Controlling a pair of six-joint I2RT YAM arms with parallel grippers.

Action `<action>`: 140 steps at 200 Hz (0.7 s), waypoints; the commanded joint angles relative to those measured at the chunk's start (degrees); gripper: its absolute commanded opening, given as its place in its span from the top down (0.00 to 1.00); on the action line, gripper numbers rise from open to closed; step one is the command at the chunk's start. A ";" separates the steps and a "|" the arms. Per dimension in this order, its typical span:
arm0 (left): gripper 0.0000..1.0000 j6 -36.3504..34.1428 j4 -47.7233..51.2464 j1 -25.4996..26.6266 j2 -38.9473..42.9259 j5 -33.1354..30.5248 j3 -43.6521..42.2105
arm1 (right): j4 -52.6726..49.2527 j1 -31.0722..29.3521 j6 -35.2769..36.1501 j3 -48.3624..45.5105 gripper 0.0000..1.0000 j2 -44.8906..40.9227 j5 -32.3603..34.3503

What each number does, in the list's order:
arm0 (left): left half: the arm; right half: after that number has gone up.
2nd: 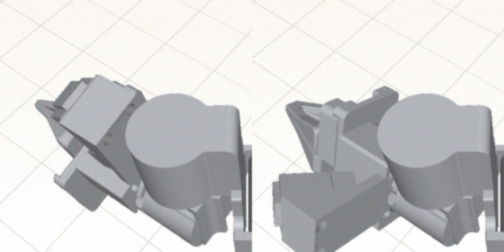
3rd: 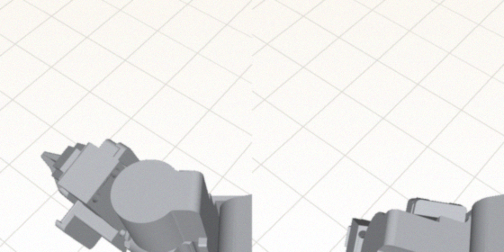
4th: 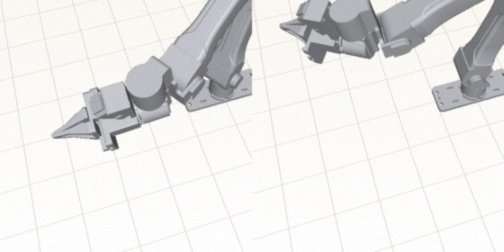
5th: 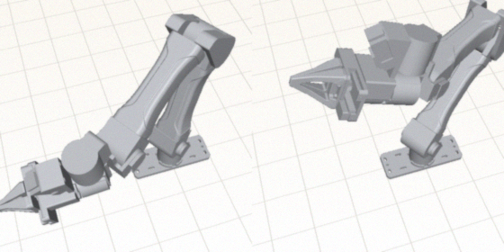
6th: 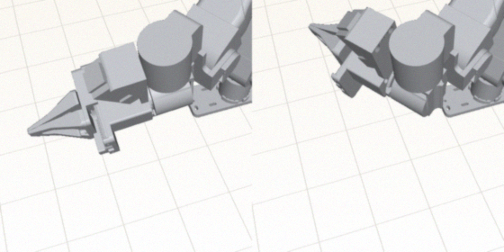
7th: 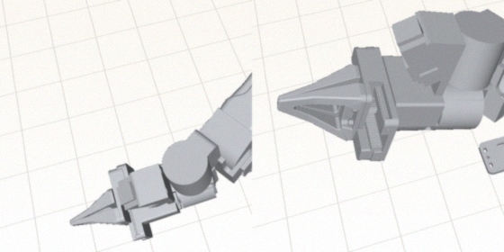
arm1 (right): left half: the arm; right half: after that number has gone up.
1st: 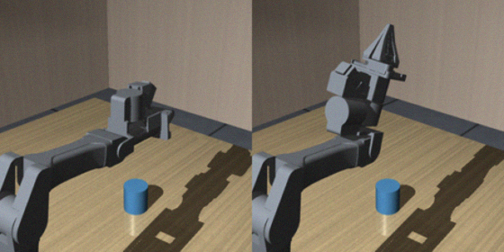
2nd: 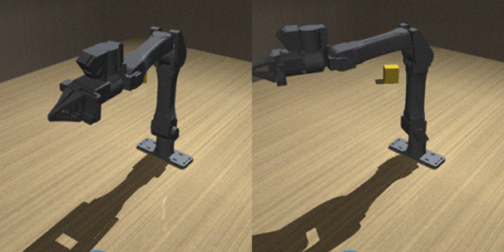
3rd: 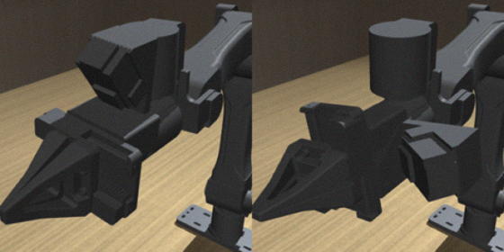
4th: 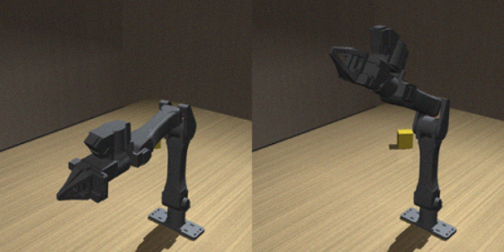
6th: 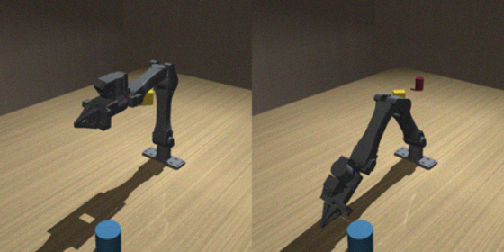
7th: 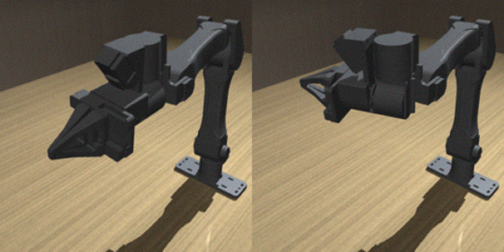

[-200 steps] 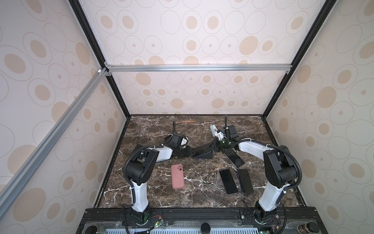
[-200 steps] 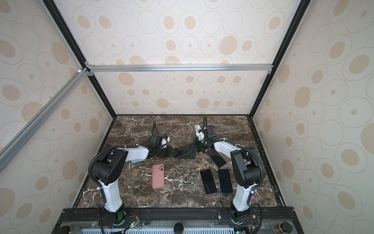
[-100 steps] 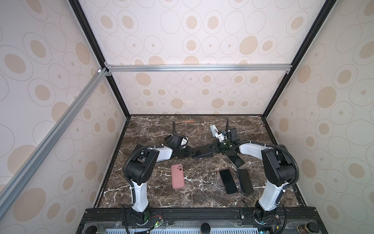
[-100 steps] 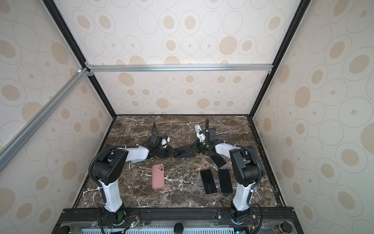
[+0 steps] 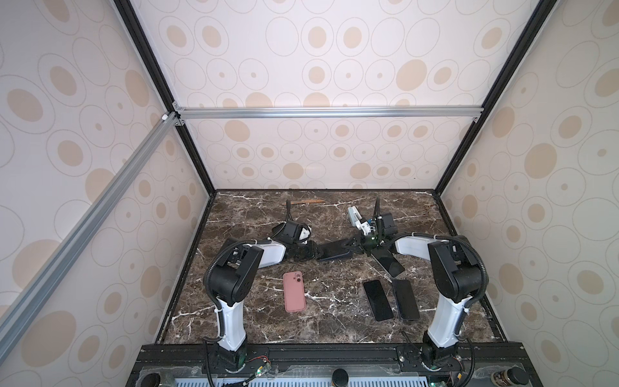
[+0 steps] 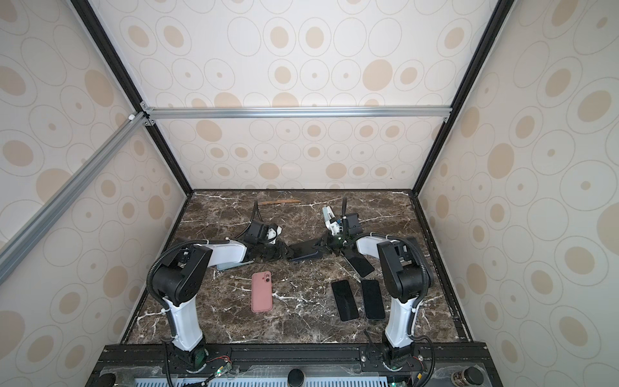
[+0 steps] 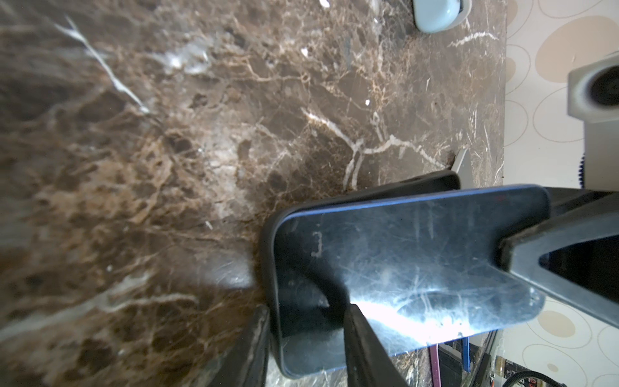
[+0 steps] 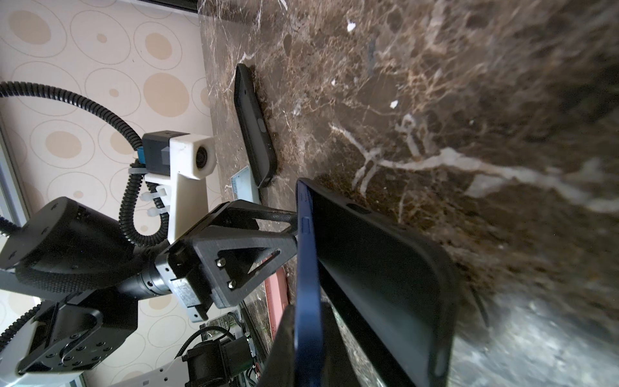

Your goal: Put the phone into the phone case

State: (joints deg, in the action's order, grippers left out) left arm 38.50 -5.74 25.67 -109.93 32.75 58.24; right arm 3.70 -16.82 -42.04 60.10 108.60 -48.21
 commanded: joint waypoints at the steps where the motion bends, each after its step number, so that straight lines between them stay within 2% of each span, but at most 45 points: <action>1: 0.63 -1.15 0.73 0.87 -2.08 1.07 1.29 | -4.75 -1.73 -0.14 -2.13 1.00 3.02 1.80; 140: 0.63 -0.46 -0.15 0.97 -2.53 1.31 0.93 | -5.27 -1.68 0.07 -2.09 1.00 3.37 1.79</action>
State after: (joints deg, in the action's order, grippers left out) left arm 38.52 -5.72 25.65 -110.04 32.80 58.28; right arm 3.88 -16.80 -42.17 60.05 108.66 -48.21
